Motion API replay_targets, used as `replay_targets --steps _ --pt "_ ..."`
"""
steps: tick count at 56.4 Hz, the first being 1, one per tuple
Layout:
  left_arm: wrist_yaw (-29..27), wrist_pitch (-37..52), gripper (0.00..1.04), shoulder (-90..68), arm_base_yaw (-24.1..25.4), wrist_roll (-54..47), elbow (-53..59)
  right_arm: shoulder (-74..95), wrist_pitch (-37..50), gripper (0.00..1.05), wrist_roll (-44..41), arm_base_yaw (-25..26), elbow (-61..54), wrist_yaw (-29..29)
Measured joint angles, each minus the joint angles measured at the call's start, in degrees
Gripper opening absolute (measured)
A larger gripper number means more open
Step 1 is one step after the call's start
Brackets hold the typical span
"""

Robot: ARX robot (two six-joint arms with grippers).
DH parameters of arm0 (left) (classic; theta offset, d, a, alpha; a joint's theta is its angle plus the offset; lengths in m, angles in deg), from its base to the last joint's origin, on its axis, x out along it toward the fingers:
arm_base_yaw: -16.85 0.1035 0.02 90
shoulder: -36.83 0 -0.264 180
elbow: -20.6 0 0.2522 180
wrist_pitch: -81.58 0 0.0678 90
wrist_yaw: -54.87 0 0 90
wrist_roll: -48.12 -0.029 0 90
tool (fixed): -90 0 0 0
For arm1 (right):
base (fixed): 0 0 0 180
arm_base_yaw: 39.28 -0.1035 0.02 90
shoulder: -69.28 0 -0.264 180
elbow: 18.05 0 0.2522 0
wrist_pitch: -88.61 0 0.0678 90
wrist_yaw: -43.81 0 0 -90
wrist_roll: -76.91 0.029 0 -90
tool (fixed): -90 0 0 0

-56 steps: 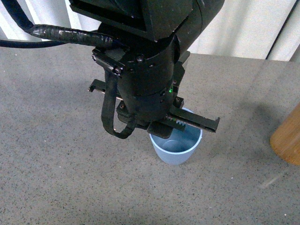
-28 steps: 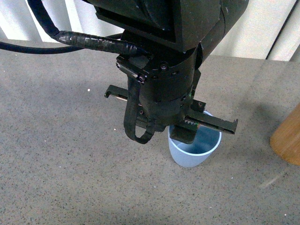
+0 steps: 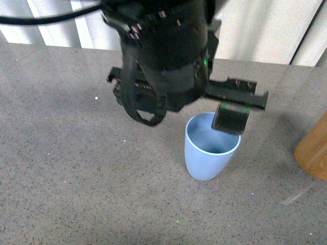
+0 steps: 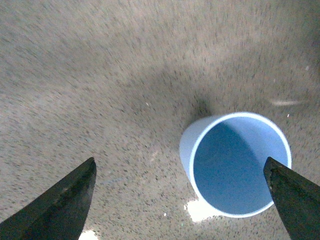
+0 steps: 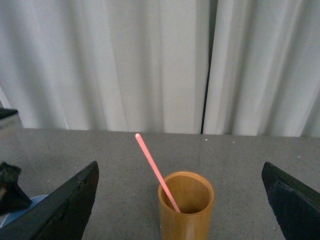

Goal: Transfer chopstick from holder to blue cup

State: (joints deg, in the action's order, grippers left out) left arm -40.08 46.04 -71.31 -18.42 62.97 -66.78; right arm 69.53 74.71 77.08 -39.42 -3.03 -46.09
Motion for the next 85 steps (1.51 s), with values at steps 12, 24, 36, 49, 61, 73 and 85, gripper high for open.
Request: replay_targets --steps 12,24,36,49,61,73,85 --pt "-8.5 20.4 0.98 17.6 6.2 -1.6 14.0 0.0 0.0 0.95 0.0 0.0 0.0 0.0" --pt "-11.3 27.5 0.98 24.5 8.9 -3.1 19.3 0.0 0.0 0.95 0.0 0.0 0.0 0.0" --pt "-17.4 60.1 0.71 26.6 10.7 -11.7 35.8 0.0 0.0 0.95 0.0 0.0 0.0 0.1" --pt "-9.4 69.1 0.11 41.6 20.4 -14.0 55.4 0.0 0.0 0.95 0.0 0.0 0.0 0.0" --pt "-4.8 67.8 0.04 50.9 25.3 -14.4 62.9 0.0 0.0 0.95 0.0 0.0 0.0 0.0" --pt "-1.6 64.0 0.04 59.1 28.4 -14.4 67.3 0.0 0.0 0.95 0.0 0.0 0.0 0.0" --pt "3.9 59.1 0.04 66.4 32.9 -14.4 69.8 0.0 0.0 0.95 0.0 0.0 0.0 0.0"
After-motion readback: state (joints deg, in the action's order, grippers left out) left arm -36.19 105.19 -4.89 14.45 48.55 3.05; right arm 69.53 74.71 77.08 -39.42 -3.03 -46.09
